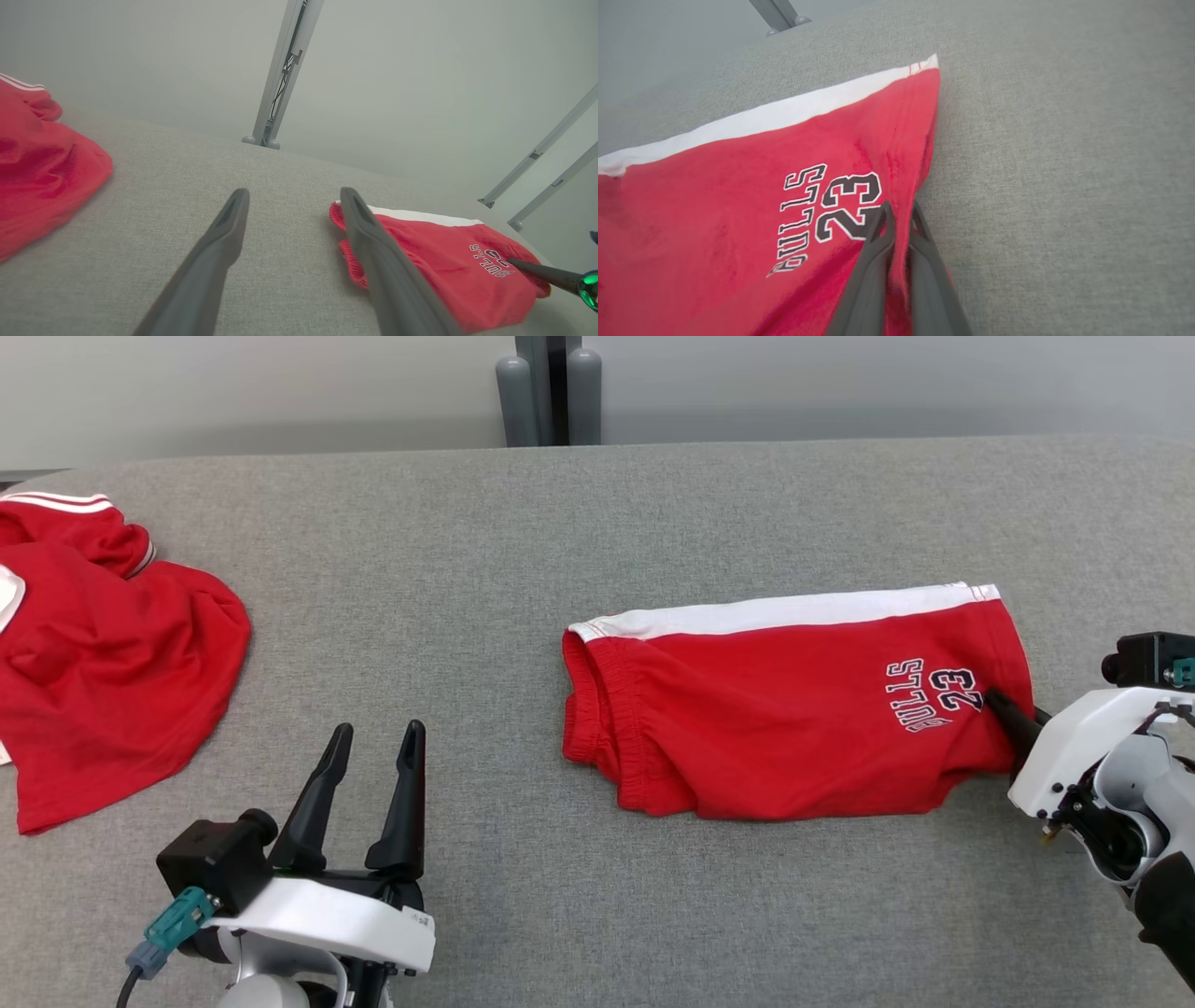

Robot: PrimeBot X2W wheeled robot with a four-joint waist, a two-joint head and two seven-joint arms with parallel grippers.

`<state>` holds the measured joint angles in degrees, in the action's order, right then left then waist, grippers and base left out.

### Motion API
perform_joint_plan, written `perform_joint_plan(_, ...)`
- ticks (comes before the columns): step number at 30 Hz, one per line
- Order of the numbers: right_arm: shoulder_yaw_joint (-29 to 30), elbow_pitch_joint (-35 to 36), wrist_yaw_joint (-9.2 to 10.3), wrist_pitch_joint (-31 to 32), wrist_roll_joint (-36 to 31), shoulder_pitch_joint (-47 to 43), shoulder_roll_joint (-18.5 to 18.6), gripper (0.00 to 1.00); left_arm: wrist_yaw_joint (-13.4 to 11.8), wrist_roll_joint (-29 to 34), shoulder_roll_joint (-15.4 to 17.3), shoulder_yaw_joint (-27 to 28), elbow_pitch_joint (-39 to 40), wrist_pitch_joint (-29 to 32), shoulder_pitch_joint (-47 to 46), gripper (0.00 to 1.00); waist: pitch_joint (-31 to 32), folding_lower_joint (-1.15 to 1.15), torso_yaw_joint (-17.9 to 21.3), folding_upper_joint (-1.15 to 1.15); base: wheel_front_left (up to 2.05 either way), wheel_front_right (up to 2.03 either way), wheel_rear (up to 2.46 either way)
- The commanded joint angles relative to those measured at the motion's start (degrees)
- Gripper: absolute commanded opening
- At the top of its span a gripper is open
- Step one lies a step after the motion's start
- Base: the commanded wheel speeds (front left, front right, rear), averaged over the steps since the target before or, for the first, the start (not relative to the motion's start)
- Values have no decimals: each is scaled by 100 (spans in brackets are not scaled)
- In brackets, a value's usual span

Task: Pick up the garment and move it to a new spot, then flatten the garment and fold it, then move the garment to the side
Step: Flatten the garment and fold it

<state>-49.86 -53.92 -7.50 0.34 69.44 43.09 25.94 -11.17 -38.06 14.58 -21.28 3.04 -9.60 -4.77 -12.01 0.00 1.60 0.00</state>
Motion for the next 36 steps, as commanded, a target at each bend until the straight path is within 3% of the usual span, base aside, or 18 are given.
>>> perform_joint_plan(1, 49, -47, 1, -79, 24, -53, 2, 0, -23, 27, 41, 15, 24, -4, -50, 100, -16, 0, 13, 0, 0, 0, 0)
perform_joint_plan(9, 168, -159, 1, -297, -84, 225, -112, 0, -28, 25, 41, -36, 37, 28, -98, 100, 7, 0, -40, 0, 0, 0, 0)
perform_joint_plan(14, 17, 61, 1, -223, -520, 666, -219, 0, -31, -31, -3, -46, 3, -37, -3, 100, 172, 0, -67, 0, 0, 0, 0)
perform_joint_plan(24, -321, 259, 1, 476, -1499, 1188, -1131, 0, 33, -131, -117, -85, -49, -141, 60, 100, 451, 0, -231, 0, 0, 0, 0)
perform_joint_plan(29, -512, 413, 1, 831, -1887, 952, -1585, 0, 30, -149, -162, -106, -47, -182, 104, 100, 511, 0, -425, 0, 0, 0, 0)
perform_joint_plan(36, -656, 352, 1, 1164, -2399, 588, -1922, 0, 39, -193, -170, -96, -67, -222, 155, 100, 500, 0, -608, 0, 0, 0, 0)
